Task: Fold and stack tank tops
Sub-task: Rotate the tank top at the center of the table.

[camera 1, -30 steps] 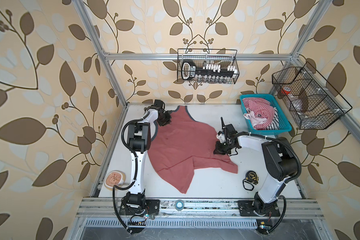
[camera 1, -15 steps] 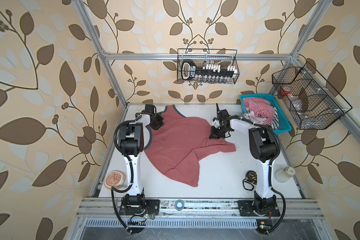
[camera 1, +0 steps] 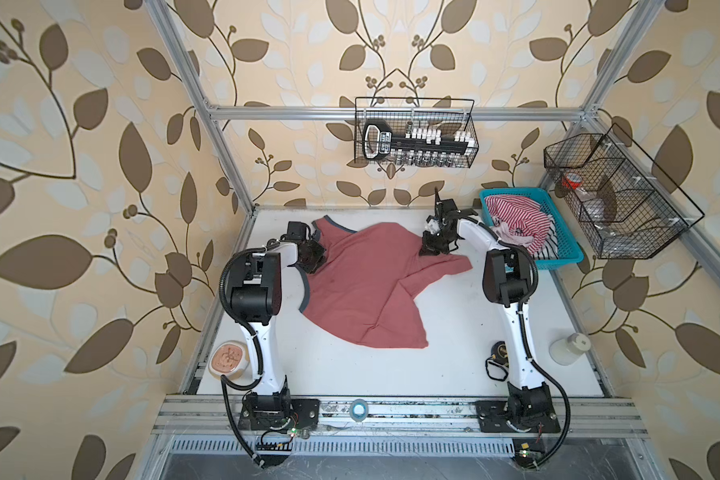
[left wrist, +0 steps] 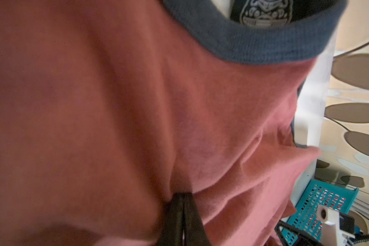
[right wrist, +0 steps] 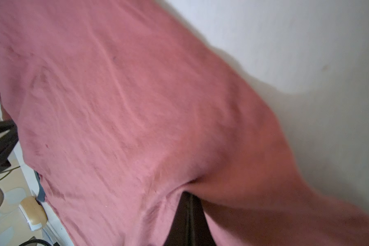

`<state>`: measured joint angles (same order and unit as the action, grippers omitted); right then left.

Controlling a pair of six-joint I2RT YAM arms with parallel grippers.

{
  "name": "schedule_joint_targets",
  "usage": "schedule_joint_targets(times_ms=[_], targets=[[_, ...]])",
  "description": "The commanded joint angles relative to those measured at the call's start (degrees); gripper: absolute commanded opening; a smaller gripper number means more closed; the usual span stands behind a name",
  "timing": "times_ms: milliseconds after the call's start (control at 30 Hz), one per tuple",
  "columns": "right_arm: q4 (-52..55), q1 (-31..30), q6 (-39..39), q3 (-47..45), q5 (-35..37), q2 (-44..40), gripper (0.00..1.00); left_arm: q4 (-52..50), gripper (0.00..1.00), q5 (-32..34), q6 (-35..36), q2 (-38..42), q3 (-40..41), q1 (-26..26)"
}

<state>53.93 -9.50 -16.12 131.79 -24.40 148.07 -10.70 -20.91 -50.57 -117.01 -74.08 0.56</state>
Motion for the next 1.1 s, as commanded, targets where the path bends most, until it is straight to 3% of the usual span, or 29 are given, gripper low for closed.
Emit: schedule_joint_targets(times_ms=[0,100,433,600,700,867,1000,1067], targets=[[6.6,1.4,2.3,6.6,2.1,6.2,0.0,-6.5,0.07,3.5,-0.8,1.2,5.2,-1.3],[6.6,2.3,2.6,10.3,0.8,8.4,0.0,-6.5,0.07,4.6,-0.8,2.4,7.8,-2.5],[-1.9,5.0,3.2,10.6,-8.6,7.3,0.0,-6.9,0.06,6.1,-5.7,10.1,14.0,-7.9],[-3.3,6.1,4.8,9.7,-14.3,2.9,0.0,-11.2,0.08,9.4,-5.1,16.9,10.9,-8.5],[-2.9,6.4,7.8,2.3,-14.4,-4.9,0.05,-14.3,0.11,11.2,-3.7,20.3,6.4,-8.5],[-8.3,5.7,8.6,-23.0,-9.8,-24.4,0.08,-18.7,0.18,17.1,1.6,21.3,-2.0,-8.3],[-10.9,3.1,7.1,-41.2,-1.9,-37.4,0.08,-22.5,0.19,18.8,8.1,13.7,-11.7,-7.1],[-11.1,1.4,6.2,-49.0,1.2,-42.2,0.07,-25.9,0.14,17.3,11.1,7.0,-18.4,-6.2]])
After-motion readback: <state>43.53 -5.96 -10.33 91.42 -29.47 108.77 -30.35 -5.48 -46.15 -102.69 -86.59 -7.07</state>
